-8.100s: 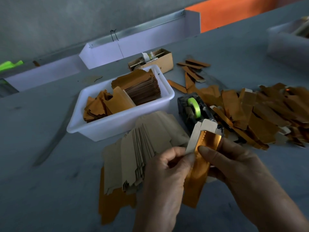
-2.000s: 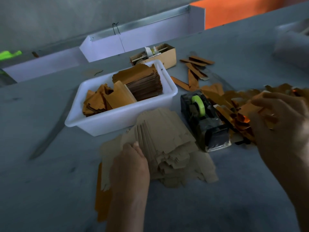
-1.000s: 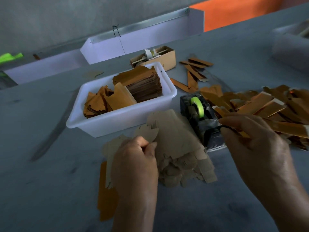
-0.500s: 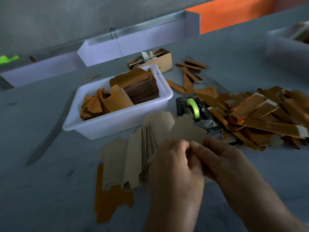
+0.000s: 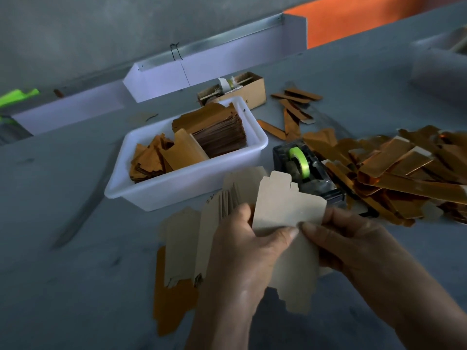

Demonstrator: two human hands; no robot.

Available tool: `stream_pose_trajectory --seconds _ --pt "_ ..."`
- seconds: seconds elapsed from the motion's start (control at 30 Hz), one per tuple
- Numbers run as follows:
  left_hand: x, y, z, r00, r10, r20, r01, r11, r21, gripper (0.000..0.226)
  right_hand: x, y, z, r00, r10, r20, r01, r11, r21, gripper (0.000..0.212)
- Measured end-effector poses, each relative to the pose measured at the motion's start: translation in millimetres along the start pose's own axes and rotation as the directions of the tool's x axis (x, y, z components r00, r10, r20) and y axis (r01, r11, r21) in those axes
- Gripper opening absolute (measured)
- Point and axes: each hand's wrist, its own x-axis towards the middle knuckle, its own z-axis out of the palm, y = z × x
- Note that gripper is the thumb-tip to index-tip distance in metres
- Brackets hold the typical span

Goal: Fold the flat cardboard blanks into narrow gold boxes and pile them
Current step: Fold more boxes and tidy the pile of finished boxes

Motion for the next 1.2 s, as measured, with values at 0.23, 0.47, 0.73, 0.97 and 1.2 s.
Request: stream_pose_trajectory --seconds 0.23,0.47,0.73,0.97,1.2 --pt "2.1 -3.1 7.8 0.991 0.057 -0.121 -0.066 0.995 -0.074 0.018 -6.3 -7.5 1.3 0.998 -0.055 0.023 0.057 0.995 -0.080 0.019" --pt "0.8 -1.4 16.7 0.986 0.060 -0.157 -0.079 0.990 -0.116 0.015 -12.1 -9.0 11.8 0.976 -0.219 0.003 0.215 0.957 -0.197 0.030" --pt "-8.8 3.5 13.4 0.986 0.136 0.096 -0.118 0.977 -0.177 0.021 -15.6 -12.6 12.9 0.979 -0.199 0.041 0.203 0.964 -0.173 0.029" --pt "-10.7 3.7 11.3 0.978 0.146 0.146 -0.114 0.971 -0.209 0.015 -16.3 -14.9 5.8 0.973 -0.214 -0.082 0.191 0.954 -0.230 0.033" --pt "-12.6 7.8 11.5 0.963 0.106 0.249 -0.055 0.978 -0.202 0.014 -14.8 -13.6 0.3 0.995 -0.074 -0.060 0.069 0.995 -0.074 0.027"
